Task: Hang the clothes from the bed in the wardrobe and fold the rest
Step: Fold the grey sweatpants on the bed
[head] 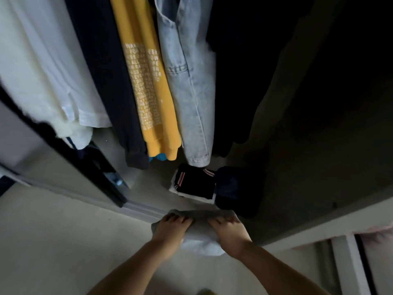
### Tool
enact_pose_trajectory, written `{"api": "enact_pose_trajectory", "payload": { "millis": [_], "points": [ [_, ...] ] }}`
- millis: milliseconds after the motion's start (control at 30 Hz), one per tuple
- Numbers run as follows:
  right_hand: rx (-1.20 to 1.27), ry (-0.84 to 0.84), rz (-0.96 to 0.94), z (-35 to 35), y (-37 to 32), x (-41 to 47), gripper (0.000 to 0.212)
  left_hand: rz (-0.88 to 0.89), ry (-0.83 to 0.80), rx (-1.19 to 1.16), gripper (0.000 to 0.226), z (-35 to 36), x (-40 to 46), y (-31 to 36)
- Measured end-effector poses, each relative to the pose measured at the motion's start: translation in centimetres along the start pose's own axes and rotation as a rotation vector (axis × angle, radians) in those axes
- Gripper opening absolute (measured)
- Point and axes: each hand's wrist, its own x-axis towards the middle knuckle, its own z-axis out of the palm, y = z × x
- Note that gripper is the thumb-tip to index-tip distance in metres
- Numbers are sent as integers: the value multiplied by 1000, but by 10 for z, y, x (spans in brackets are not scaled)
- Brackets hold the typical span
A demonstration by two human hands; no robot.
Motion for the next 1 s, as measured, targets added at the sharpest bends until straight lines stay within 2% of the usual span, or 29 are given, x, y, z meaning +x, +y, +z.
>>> {"api": "enact_pose_trajectory", "payload": {
  "millis": [133,267,433,533,600,667,767,800,833,867,933,1000],
  "points": [
    [-36,-6,20,14,24,76,59,17,-52,14,62,18,77,-45],
    [-41,70,42,18,48,155,58,30,9,94,59,16,152,-88],
    [-70,337,82,24,92,257,53,23,290,14,47,32,257,-141],
    [-208,493,118,61,113,314,60,126,605,-87,46,76,323,-172],
    [-250,562,167,101,124,346,63,129,576,32,50,111,359,-180],
    [-245,628,182,162,132,377,63,59,510,154,48,164,388,-180],
    [-246,545,191,257,129,399,61,49,393,183,49,258,411,-180],
    [-250,540,205,288,125,404,62,59,388,225,63,293,416,-182],
    [-249,520,222,310,122,408,68,71,346,221,81,315,420,-185],
    [-224,494,240,324,121,411,80,68,359,204,85,326,421,-188],
    [-168,454,278,335,117,413,105,66,473,201,67,329,421,-189],
    [-161,415,281,331,115,410,110,89,448,174,63,329,419,-187]
  ]
}}
